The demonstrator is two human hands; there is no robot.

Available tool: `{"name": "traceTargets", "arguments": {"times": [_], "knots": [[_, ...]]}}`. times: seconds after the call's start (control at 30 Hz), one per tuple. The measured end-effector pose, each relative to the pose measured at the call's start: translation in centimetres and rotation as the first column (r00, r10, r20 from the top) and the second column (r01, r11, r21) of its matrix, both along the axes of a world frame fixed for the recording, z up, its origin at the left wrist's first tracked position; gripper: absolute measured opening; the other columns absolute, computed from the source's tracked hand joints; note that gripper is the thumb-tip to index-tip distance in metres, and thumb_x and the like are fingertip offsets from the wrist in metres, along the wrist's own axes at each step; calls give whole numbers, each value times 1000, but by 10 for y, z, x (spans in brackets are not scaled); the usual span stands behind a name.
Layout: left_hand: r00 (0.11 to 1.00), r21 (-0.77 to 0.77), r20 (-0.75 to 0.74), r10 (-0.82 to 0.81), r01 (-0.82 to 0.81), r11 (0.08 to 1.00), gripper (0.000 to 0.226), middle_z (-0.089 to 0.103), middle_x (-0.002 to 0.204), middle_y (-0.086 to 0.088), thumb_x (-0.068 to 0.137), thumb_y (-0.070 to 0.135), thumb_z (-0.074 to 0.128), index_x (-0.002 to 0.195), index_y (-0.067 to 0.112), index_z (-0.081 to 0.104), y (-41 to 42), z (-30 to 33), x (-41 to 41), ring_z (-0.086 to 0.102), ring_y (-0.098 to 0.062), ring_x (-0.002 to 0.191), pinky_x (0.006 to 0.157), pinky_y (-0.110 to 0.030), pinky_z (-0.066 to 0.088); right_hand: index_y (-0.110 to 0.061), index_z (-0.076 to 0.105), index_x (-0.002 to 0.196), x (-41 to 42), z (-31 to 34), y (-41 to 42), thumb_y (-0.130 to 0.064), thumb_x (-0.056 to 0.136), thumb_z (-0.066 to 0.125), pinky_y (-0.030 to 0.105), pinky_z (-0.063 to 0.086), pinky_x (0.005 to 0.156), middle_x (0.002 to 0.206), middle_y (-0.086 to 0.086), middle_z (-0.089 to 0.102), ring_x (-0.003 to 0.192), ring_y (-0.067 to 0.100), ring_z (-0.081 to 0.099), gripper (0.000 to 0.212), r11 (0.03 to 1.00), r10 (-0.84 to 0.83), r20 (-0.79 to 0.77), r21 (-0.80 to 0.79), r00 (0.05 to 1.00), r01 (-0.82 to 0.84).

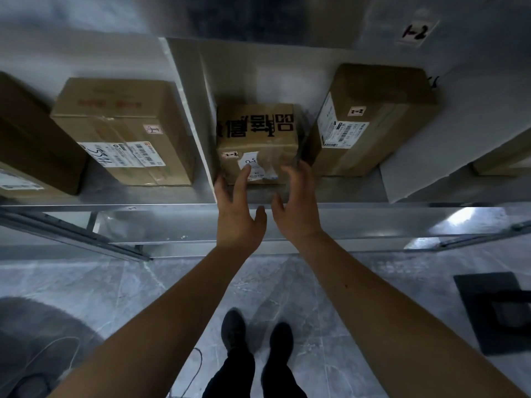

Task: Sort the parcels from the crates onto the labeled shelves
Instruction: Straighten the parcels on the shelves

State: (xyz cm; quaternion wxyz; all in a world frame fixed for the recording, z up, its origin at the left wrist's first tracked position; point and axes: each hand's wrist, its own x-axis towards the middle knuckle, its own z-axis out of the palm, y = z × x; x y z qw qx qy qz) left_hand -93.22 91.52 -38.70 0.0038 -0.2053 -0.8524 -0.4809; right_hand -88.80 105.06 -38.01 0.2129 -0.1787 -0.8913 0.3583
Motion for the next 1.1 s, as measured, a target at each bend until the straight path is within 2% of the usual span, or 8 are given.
{"name": "traceTargets", "arguments": {"times": [0.1, 0.2, 0.3, 0.6, 0.83, 0.9, 1.0, 1.1], "knots": [[1000, 18, 6, -10, 10, 1000, 96, 13, 167, -8, 84, 5, 78, 160, 35, 28, 2, -3, -7, 29, -26, 153, 109, -27, 46, -21, 38, 146, -4, -1, 3, -3, 89, 70, 40, 52, 106, 164, 9, 24, 144, 28, 40, 68, 999, 41, 8, 0, 999, -41], [1000, 11, -14, -4, 5, 1000, 96, 14, 166, -7, 82, 6, 77, 159, 35, 29, 3, -6, -12, 34, -27, 151, 107, -31, 50, -18, 39, 150, -8, -4, 9, -1, 90, 67, 29, 44, 107, 163, 10, 24, 144, 26, 39, 68, 997, 72, 19, -3, 997, -72], [1000, 11, -13, -2, 2, 1000, 97, 15, 165, -3, 80, 6, 77, 160, 34, 29, 7, -7, -14, 38, -31, 148, 106, -40, 54, -19, 38, 153, -13, -8, 16, 0, 90, 65, 24, 38, 108, 163, 12, 24, 145, 26, 38, 71, 996, 87, 32, 0, 996, -87], [999, -44, 13, 31, -30, 999, 101, 15, 165, -2, 79, 11, 75, 161, 40, 24, 14, -6, -33, 27, -34, 153, 105, -54, 53, -29, 31, 153, -23, -12, 24, 1, 89, 63, 30, 45, 106, 162, 13, 23, 141, 33, 45, 78, 994, 111, 25, -9, 994, -111], [998, -61, 54, 32, -28, 998, 99, 14, 168, -7, 81, 10, 73, 161, 41, 23, 18, -2, -34, 18, -31, 156, 109, -49, 50, -27, 29, 159, -19, -9, 34, -1, 88, 64, 42, 53, 106, 165, 5, 18, 145, 33, 42, 83, 986, 167, 111, 1, 980, -169], [998, -58, 39, 40, -37, 998, 98, 15, 168, -8, 82, 8, 73, 161, 40, 25, 15, -3, -29, 24, -30, 154, 107, -40, 50, -27, 27, 161, -17, -7, 34, -2, 88, 65, 40, 50, 109, 168, 3, 16, 149, 31, 37, 86, 985, 172, 148, 3, 974, -174], [998, -47, -3, 65, -65, 997, 90, 20, 166, -6, 85, 6, 74, 160, 31, 31, 7, -6, -10, 33, -24, 150, 101, -25, 47, -24, 29, 161, -6, -6, 31, -1, 88, 65, 28, 44, 105, 169, 8, 15, 151, 30, 33, 84, 991, 136, 171, -20, 976, -135], [996, -93, 20, 88, -86, 992, 84, 22, 166, -2, 89, 9, 75, 158, 30, 33, -1, -6, 15, 36, -22, 149, 105, -28, 46, -23, 36, 157, 14, -6, 27, -5, 91, 66, 30, 43, 111, 169, 9, 17, 153, 28, 29, 74, 990, 140, 202, -33, 969, -136]]}}
